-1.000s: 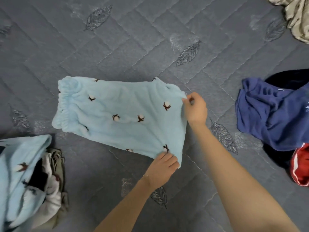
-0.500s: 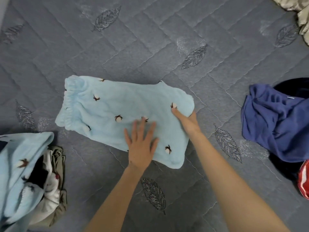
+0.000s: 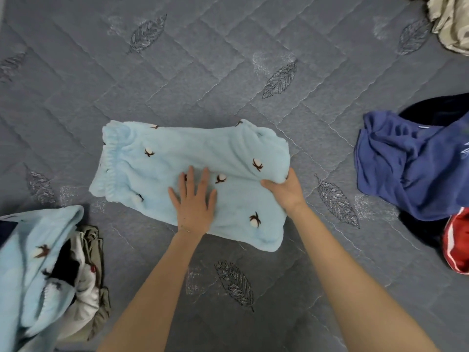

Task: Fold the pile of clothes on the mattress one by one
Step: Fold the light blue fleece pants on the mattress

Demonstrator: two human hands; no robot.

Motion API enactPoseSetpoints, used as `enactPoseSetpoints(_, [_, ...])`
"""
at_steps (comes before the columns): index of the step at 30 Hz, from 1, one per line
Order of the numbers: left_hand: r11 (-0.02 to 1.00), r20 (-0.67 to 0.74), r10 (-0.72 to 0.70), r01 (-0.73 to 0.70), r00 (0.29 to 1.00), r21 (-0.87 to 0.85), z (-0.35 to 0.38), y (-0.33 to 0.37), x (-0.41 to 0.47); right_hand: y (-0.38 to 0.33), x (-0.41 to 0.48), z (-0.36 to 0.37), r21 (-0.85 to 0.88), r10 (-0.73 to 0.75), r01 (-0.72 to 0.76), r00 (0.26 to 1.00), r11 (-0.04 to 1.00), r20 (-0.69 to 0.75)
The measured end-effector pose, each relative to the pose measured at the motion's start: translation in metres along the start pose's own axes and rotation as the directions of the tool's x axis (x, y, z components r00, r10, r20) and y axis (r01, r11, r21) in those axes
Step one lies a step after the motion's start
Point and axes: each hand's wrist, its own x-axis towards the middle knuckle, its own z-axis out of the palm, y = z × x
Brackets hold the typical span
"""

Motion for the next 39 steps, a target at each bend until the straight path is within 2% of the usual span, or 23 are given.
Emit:
enactPoseSetpoints(6, [0.982,0.054,0.154,-0.159,0.987,0.102,0.009,0.037,-0.003,0.007,-0.021,-0.060,-0.108,0.050,-0.063,0.991,0.992,-0.125])
enactPoseSetpoints(9, [0.957,0.123,0.236,-0.253,0.964,0.144,0.020,0.065,-0.012,0.013,-0.033,-0.096,-0.248,0.045,-0.097,0.977,0.964,-0.211])
enactPoseSetpoints(11, [0.929,0.130,0.310,-0.329,0.942,0.169,0.027,0.083,-0.019,0.015,-0.042,-0.120,-0.374,0.040,-0.159,0.951,0.914,-0.306])
enactPoseSetpoints(15, [0.870,0.158,0.414,-0.441,0.896,0.221,0.043,0.110,-0.027,0.016,-0.058,-0.146,-0.410,0.037,-0.243,0.892,0.879,-0.450])
enactPoseSetpoints(17, [0.857,0.238,0.396,-0.450,0.887,0.250,0.051,0.113,-0.027,0.015,-0.061,-0.142,-0.413,0.016,-0.232,0.886,0.881,-0.463])
enactPoseSetpoints(22, [0.840,0.459,0.234,-0.416,0.857,0.348,0.054,0.112,-0.010,-0.004,-0.061,-0.099,-0.394,-0.018,-0.186,0.888,0.900,-0.460])
enactPoseSetpoints(25, [0.902,0.522,0.258,-0.396,0.813,0.171,0.042,0.111,-0.001,-0.026,-0.061,-0.060,-0.398,-0.082,-0.092,0.914,0.913,-0.398])
enactPoseSetpoints(26, [0.939,0.489,0.293,-0.342,0.822,0.012,0.033,0.110,-0.001,-0.034,-0.060,-0.048,-0.411,-0.111,-0.056,0.921,0.910,-0.372])
enactPoseSetpoints(27, [0.946,0.424,0.313,-0.239,0.850,-0.220,0.023,0.106,-0.001,-0.042,-0.061,-0.035,-0.426,-0.137,-0.026,0.928,0.904,-0.347])
enactPoseSetpoints(28, [0.877,0.351,0.295,-0.106,0.889,-0.468,0.009,0.101,-0.002,-0.051,-0.061,-0.023,-0.436,-0.157,0.001,0.934,0.900,-0.322])
enactPoseSetpoints(29, [0.752,0.332,0.238,0.043,0.913,-0.658,-0.004,0.096,-0.002,-0.058,-0.062,-0.012,-0.435,-0.173,0.030,0.940,0.900,-0.293])
enactPoseSetpoints(30, [0.615,0.344,0.170,0.173,0.924,-0.769,-0.021,0.090,0.000,-0.064,-0.063,0.000,-0.427,-0.186,0.061,0.948,0.902,-0.258])
enactPoseSetpoints(32, [0.409,0.424,0.100,0.351,0.900,-0.842,-0.050,0.076,0.005,-0.072,-0.068,0.027,-0.398,-0.203,0.118,0.963,0.910,-0.179])
enactPoseSetpoints(33, [0.345,0.462,0.098,0.405,0.881,-0.847,-0.061,0.068,0.007,-0.076,-0.070,0.042,-0.375,-0.207,0.140,0.968,0.916,-0.145])
enactPoseSetpoints(35, [0.276,0.479,0.094,0.439,0.873,-0.855,-0.078,0.053,0.010,-0.079,-0.075,0.072,-0.339,-0.232,0.197,0.971,0.920,-0.065])
enactPoseSetpoints(37, [0.196,0.434,0.092,0.411,0.896,-0.890,-0.092,0.035,0.012,-0.076,-0.075,0.096,-0.334,-0.230,0.246,0.969,0.910,0.088])
enactPoseSetpoints(38, [0.190,0.415,0.084,0.394,0.906,-0.899,-0.097,0.024,0.014,-0.073,-0.074,0.105,-0.333,-0.195,0.248,0.963,0.910,0.184])
enactPoseSetpoints(39, [0.241,0.395,0.084,0.366,0.915,-0.899,-0.101,0.014,0.016,-0.067,-0.072,0.110,-0.337,-0.161,0.248,0.950,0.908,0.266])
